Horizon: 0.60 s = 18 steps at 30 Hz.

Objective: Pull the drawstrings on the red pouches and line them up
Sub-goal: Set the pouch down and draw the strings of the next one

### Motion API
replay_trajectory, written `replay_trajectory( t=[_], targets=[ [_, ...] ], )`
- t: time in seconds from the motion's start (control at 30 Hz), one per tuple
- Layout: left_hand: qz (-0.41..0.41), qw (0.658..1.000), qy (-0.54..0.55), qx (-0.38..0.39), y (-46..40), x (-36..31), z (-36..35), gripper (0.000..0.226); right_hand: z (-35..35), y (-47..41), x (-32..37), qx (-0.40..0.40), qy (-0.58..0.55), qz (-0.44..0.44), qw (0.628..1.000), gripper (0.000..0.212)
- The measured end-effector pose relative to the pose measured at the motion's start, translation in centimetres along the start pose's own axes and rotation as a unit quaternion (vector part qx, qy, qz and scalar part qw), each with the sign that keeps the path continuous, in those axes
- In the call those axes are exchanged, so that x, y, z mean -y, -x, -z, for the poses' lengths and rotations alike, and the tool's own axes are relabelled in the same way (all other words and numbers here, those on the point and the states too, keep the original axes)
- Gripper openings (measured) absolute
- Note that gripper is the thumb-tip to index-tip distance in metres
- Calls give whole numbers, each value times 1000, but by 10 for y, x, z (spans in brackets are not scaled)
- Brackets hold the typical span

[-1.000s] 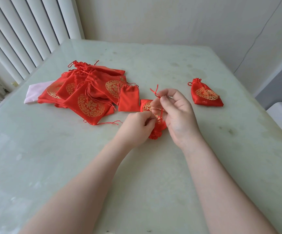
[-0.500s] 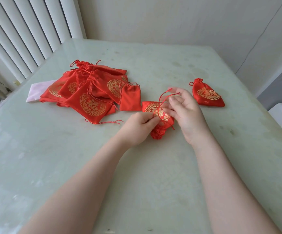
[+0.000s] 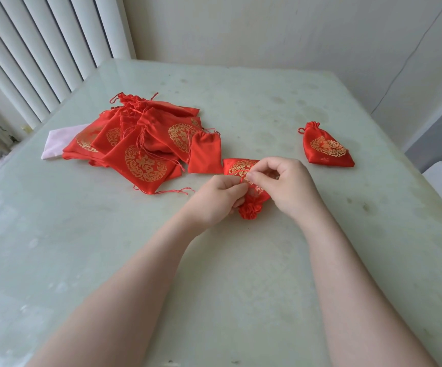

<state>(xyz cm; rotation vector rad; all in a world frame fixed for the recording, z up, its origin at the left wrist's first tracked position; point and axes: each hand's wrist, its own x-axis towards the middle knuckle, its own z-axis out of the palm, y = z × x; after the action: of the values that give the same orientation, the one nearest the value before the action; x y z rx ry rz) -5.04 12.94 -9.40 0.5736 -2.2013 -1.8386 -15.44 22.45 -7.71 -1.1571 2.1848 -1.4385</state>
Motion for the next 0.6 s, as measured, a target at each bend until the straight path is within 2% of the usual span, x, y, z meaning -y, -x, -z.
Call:
replay_trajectory(
  t=[0.07, 0.13, 0.2, 0.27, 0.33, 0.43, 0.5, 0.6],
  targets=[
    [-13, 999, -27, 18, 2, -1, -1, 26, -1, 0, 3, -17, -44, 5, 999, 23],
    [-38, 995, -91, 27, 3, -1, -2, 18, -6, 2, 7, 12, -72, 1, 997, 20],
    [-59, 989, -135, 13, 4, -1, -4, 26, -11, 5, 10, 51, -82, 3, 995, 19],
    [-35, 995, -89, 0, 4, -2, -3, 35, -10, 4, 10, 60, -112, 5, 992, 19],
    [-5, 1000, -15, -10, 2, -3, -1, 35, -3, 2, 7, 54, -113, 1, 992, 16],
    [27, 998, 58, -17, -1, -4, 3, 32, 6, 0, -3, 68, 11, -1, 998, 2],
    [47, 995, 87, -21, -1, -3, 5, 32, 6, 0, -8, 74, 62, 1, 995, 10],
    [69, 987, 140, -26, -1, -3, 8, 31, 8, -1, -9, 51, 48, 8, 998, 17]
  ],
)
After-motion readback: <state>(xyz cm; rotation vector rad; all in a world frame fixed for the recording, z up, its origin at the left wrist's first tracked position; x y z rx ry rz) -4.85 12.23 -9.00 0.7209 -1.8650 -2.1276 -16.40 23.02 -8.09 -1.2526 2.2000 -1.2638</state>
